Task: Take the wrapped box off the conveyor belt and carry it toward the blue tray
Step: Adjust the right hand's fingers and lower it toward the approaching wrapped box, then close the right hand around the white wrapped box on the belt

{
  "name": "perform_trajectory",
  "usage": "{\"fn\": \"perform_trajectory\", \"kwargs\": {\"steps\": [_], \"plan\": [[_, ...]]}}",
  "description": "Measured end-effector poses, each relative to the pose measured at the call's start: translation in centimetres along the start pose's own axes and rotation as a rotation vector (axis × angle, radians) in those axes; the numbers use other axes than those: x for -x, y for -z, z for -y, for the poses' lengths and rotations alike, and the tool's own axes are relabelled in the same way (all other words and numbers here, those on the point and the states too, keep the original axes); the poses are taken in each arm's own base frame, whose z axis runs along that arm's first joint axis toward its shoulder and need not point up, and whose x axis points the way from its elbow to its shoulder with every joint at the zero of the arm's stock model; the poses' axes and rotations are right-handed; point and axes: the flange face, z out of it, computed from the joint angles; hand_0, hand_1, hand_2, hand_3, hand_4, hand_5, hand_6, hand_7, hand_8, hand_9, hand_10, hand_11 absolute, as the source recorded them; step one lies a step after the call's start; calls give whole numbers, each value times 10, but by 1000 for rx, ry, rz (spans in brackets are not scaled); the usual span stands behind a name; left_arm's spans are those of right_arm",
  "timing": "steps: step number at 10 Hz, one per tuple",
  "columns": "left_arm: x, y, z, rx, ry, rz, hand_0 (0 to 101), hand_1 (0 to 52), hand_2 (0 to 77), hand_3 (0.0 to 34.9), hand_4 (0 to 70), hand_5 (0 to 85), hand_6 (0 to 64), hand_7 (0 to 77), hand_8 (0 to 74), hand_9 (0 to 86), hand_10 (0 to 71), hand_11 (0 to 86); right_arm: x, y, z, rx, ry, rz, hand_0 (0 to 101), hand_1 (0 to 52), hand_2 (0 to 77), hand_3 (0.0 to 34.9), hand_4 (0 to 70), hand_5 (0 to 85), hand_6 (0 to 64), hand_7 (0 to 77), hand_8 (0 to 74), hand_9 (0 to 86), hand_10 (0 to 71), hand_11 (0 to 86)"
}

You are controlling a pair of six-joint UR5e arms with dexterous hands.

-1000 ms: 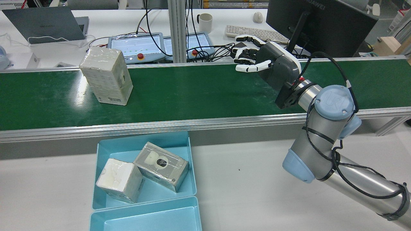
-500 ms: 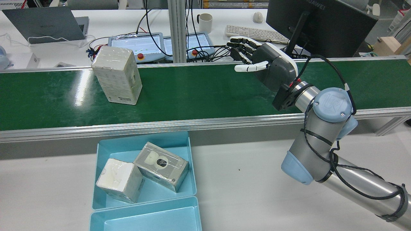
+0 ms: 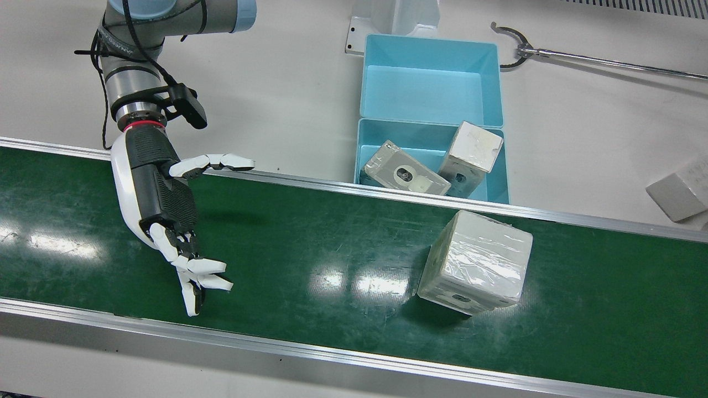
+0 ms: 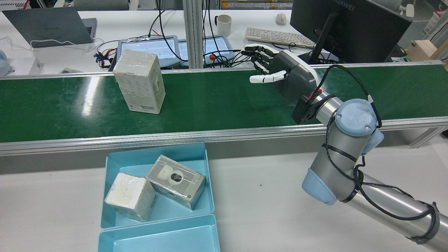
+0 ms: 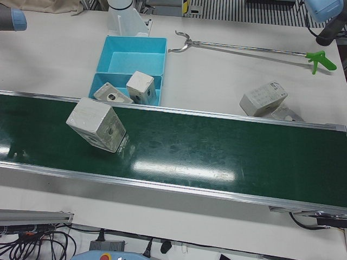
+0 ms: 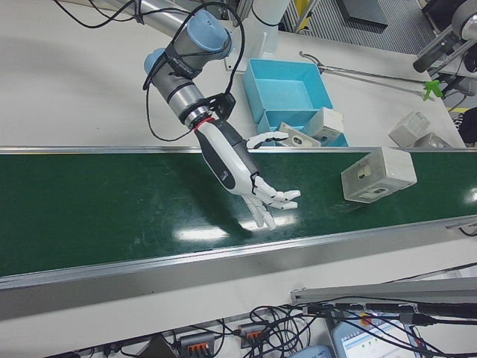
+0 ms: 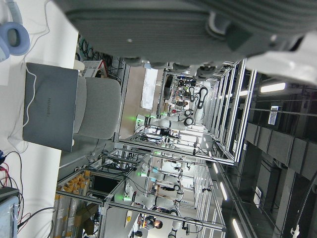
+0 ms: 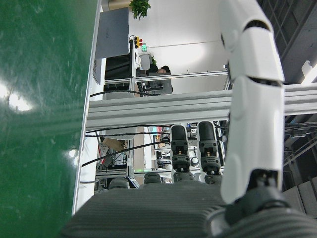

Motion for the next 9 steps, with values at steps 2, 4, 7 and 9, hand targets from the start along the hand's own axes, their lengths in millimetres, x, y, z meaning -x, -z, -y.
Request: {"fn": "perform_trajectory", "kwargs": {"steps": [2, 4, 7, 9], "plan": [[0, 0, 0, 0, 0, 0, 0, 0, 5, 0, 0, 11, 0, 5, 5, 0, 5, 0, -7, -7, -3, 2, 3, -5, 479, 153, 180, 108, 120, 278, 44, 213, 0, 54, 0, 16], [0, 0, 0, 0, 0, 0, 0, 0, 5, 0, 0, 11, 0, 5, 0, 0, 0, 0, -12, -18, -6, 2, 3, -7, 481, 153, 191, 109, 120, 289, 49, 224, 0, 65, 0, 11], [0, 0, 0, 0, 0, 0, 0, 0, 5, 0, 0, 11, 0, 0, 0, 0, 5, 0, -16, -26, -11, 7, -1, -6, 479, 169, 202, 114, 120, 295, 49, 229, 0, 65, 0, 11], [0, 0, 0, 0, 0, 0, 0, 0, 5, 0, 0, 11, 0, 0, 5, 0, 0, 0, -18, -27, -12, 9, -1, -9, 480, 169, 202, 122, 125, 295, 49, 229, 0, 65, 0, 11]]}}
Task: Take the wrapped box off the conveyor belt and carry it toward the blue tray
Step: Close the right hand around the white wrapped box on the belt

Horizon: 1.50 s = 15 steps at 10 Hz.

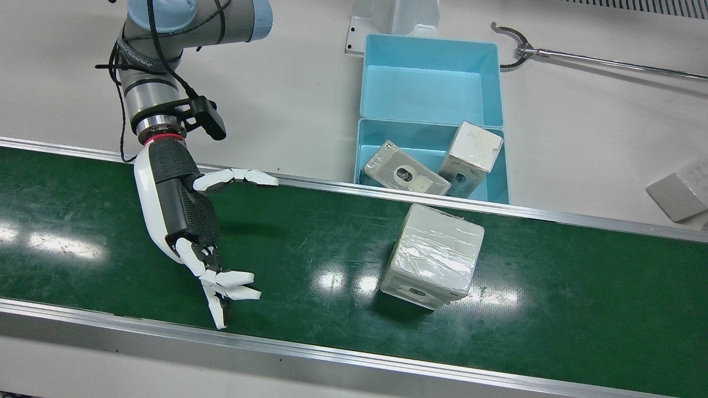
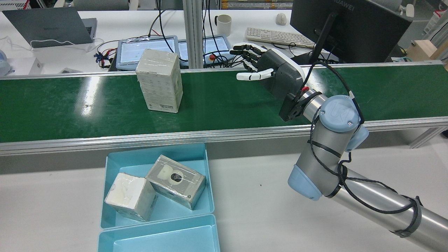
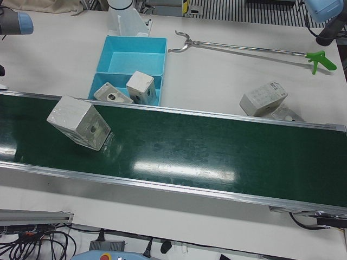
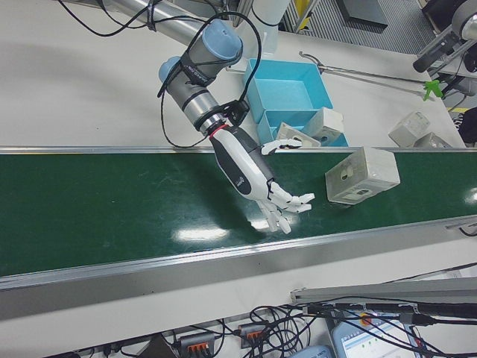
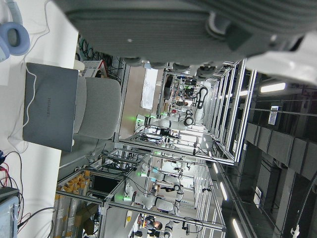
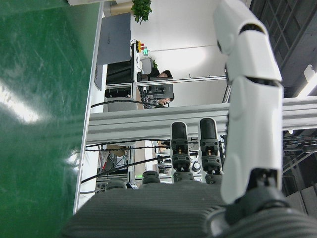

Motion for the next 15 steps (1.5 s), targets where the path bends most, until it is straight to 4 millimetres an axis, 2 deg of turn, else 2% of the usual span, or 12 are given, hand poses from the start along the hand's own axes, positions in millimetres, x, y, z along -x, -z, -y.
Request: {"fn": "perform_trajectory", "kwargs": {"steps": [5, 6, 7, 9, 15], "plan": [[0, 0, 0, 0, 0, 0, 0, 0, 5, 0, 0, 11, 0, 0, 0, 0, 5, 0, -14, 1, 0, 0, -6, -18, 481, 169, 207, 127, 120, 295, 49, 235, 0, 60, 0, 16], [0, 0, 0, 0, 0, 0, 0, 0, 5, 0, 0, 11, 0, 5, 0, 0, 0, 0, -14, 1, 0, 0, -6, -19, 481, 169, 207, 127, 120, 295, 49, 235, 0, 60, 0, 16], [0, 0, 0, 0, 0, 0, 0, 0, 5, 0, 0, 11, 0, 5, 0, 0, 0, 0, -14, 1, -1, 0, -7, -19, 479, 169, 207, 142, 125, 305, 49, 235, 16, 71, 0, 16], [0, 0, 0, 0, 0, 0, 0, 0, 5, 0, 0, 11, 0, 0, 0, 0, 0, 0, -14, 1, -1, 0, -7, -19, 485, 169, 224, 136, 120, 305, 49, 240, 11, 71, 0, 11], [0, 0, 0, 0, 0, 0, 0, 0, 5, 0, 0, 11, 0, 5, 0, 0, 0, 0, -15, 1, 0, -1, -7, -20, 486, 169, 224, 151, 120, 305, 49, 245, 11, 71, 0, 11]]}}
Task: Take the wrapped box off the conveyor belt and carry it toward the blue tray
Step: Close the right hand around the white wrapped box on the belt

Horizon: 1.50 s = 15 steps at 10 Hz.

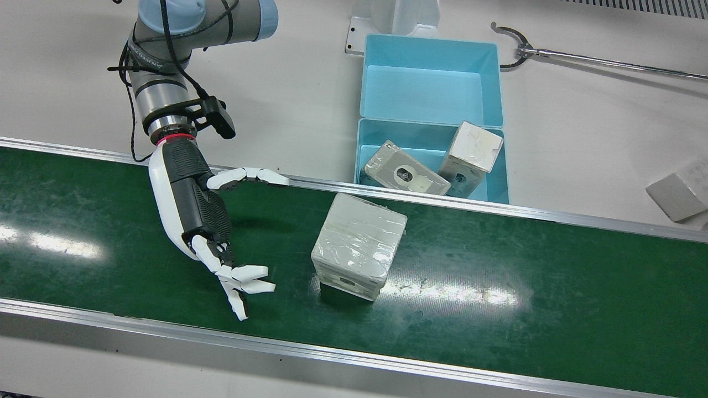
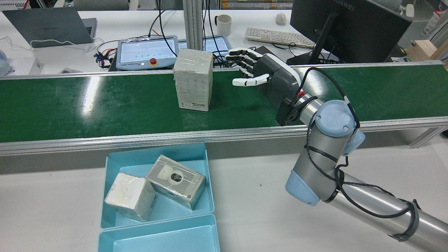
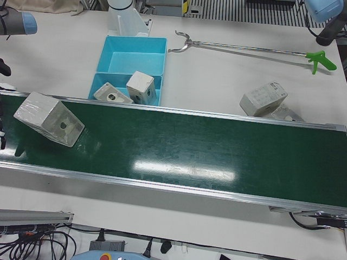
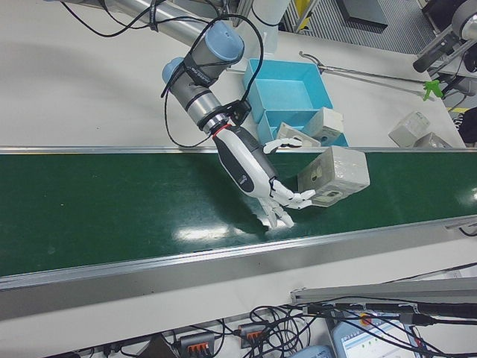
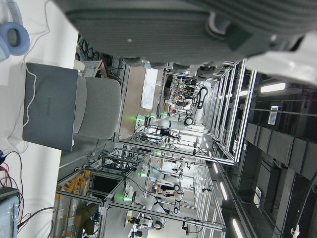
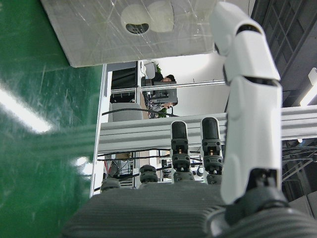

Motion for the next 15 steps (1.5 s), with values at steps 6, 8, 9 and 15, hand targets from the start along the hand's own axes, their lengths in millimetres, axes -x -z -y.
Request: {"fn": "perform_trajectory", "kwargs": {"steps": [6, 8, 9, 15], "plan": [[0, 0, 0, 0, 0, 0, 0, 0, 5, 0, 0, 11, 0, 5, 0, 0, 0, 0, -4, 0, 0, 0, -2, -5, 486, 169, 224, 168, 125, 305, 49, 245, 11, 71, 0, 11], [0, 0, 0, 0, 0, 0, 0, 0, 5, 0, 0, 11, 0, 0, 0, 0, 5, 0, -4, 0, 0, 0, -1, -6, 486, 169, 224, 168, 125, 305, 49, 245, 5, 60, 0, 16], [0, 0, 0, 0, 0, 0, 0, 0, 5, 0, 0, 11, 0, 0, 0, 0, 5, 0, -4, 0, 0, 0, -1, -6, 485, 169, 224, 168, 125, 305, 49, 245, 5, 60, 0, 11], [0, 0, 0, 0, 0, 0, 0, 0, 5, 0, 0, 11, 0, 0, 5, 0, 0, 0, -5, 0, 0, 0, -1, -6, 486, 169, 229, 164, 131, 305, 49, 245, 5, 60, 0, 16]]}}
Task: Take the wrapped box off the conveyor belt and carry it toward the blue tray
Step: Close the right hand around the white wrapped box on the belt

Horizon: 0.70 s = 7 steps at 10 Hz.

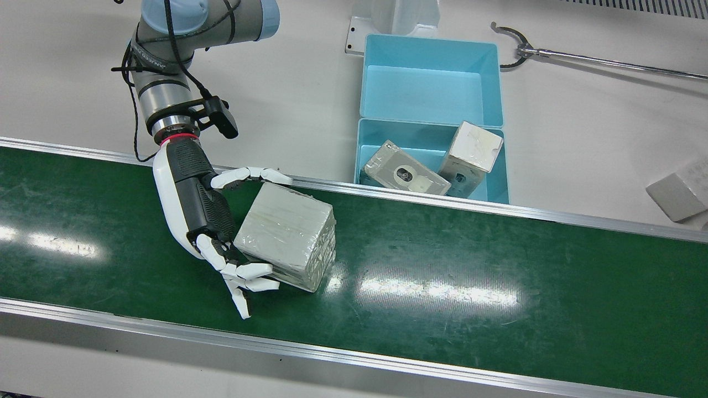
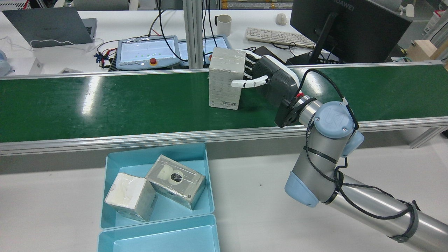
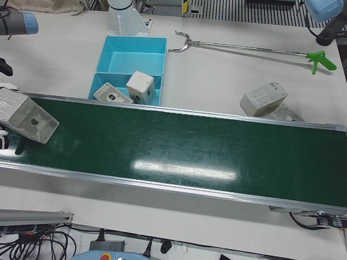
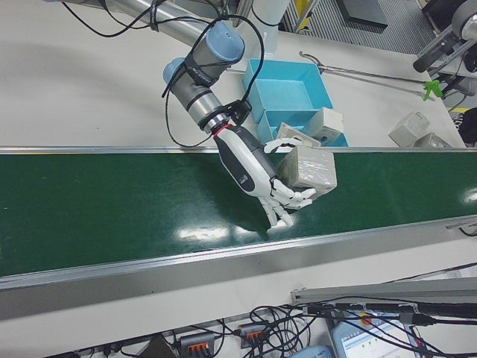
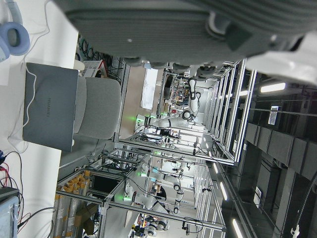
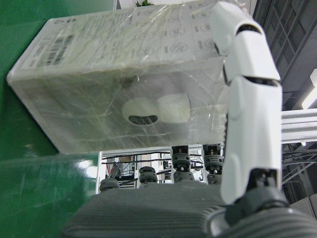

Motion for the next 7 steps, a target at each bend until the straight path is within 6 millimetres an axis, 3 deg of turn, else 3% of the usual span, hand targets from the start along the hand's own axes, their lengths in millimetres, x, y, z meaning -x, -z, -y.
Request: {"fn": "perform_trajectory", "kwargs": {"steps": [3, 4, 5, 7], "plan": [[0, 0, 0, 0, 0, 0, 0, 0, 5, 0, 0, 11, 0, 5, 5, 0, 0, 0, 0, 0, -1, 1, -3, 0, 486, 180, 229, 176, 125, 305, 49, 245, 5, 60, 0, 16], [0, 0, 0, 0, 0, 0, 0, 0, 5, 0, 0, 11, 0, 5, 0, 0, 5, 0, 1, 0, -1, 1, -4, 1, 492, 202, 295, 183, 142, 322, 60, 278, 5, 71, 0, 11], [0, 0, 0, 0, 0, 0, 0, 0, 5, 0, 0, 11, 0, 0, 0, 0, 5, 0, 1, 0, -1, -1, -5, 1, 492, 202, 295, 183, 142, 322, 60, 278, 5, 71, 0, 11], [0, 0, 0, 0, 0, 0, 0, 0, 5, 0, 0, 11, 0, 5, 5, 0, 0, 0, 3, 1, 0, -6, -4, 3, 540, 185, 338, 136, 180, 387, 131, 349, 82, 164, 0, 5]]}}
